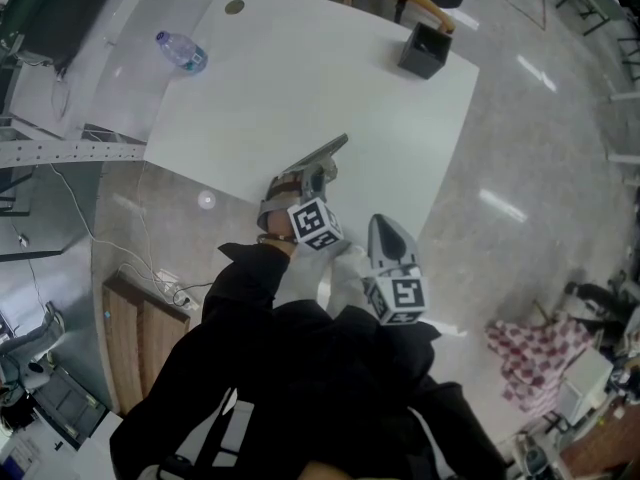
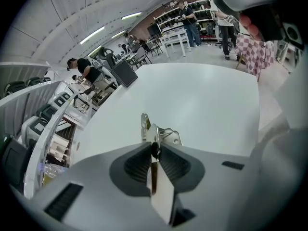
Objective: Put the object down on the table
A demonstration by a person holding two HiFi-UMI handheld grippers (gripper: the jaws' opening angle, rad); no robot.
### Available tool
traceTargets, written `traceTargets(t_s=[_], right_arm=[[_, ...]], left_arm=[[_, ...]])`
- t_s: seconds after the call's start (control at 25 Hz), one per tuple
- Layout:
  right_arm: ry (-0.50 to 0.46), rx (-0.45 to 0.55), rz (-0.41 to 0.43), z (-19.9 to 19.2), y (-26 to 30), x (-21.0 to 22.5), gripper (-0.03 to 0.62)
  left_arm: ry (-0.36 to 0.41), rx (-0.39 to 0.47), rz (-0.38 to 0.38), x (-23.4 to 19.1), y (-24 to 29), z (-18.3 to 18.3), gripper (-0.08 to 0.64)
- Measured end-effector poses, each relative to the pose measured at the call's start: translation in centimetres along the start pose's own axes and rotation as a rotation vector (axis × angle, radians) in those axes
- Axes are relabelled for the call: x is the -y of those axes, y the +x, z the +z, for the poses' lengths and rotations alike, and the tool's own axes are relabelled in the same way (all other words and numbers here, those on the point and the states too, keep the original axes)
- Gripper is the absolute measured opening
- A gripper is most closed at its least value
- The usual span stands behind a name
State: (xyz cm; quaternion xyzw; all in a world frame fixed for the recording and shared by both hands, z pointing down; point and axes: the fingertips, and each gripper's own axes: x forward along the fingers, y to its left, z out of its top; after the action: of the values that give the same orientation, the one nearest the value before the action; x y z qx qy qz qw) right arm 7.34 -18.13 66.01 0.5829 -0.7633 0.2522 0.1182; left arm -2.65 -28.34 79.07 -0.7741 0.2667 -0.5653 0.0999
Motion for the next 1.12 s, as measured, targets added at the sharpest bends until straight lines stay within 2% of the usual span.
traceTargets(t_s=[0.12, 0.32, 0.48, 0.6, 0.72, 0.92, 1.12], right_arm=[[-0.003, 0.011, 0.011, -0.2, 0.0, -0.1, 0.002], [-0.018, 0.011, 0.001, 0.1, -0.1, -0.1, 0.003], [-0.035, 0.019, -0.022, 1.1, -0.4, 0.4, 0.003], [-0.032, 0.048, -0.004, 3.2, -1.0, -0.2, 0.003], [-0.035, 0.075, -0.011, 4.6, -1.6, 0.1, 0.003], [-0.063, 0.109, -0.022, 7.5, -3.1, 0.1, 0.003], [-0.078, 0.195, -0.005, 11.2, -4.0, -0.5, 0.003]], left_arm=[[-0.010, 0.001, -0.016, 0.2, -0.2, 0.0, 0.089], [-0.032, 0.019, -0.064, 0.8, -1.0, 0.2, 0.118], [-0.061, 0.045, -0.047, -0.1, -2.5, 0.8, 0.118], [-0.110, 0.068, -0.018, -1.6, -4.3, 1.4, 0.118], [-0.203, 0.096, -0.004, -3.0, -6.7, 1.8, 0.118], [-0.434, 0.200, -0.010, -5.2, -10.8, 2.9, 0.118], [-0.586, 0.313, 0.017, -7.6, -14.6, 3.9, 0.086]])
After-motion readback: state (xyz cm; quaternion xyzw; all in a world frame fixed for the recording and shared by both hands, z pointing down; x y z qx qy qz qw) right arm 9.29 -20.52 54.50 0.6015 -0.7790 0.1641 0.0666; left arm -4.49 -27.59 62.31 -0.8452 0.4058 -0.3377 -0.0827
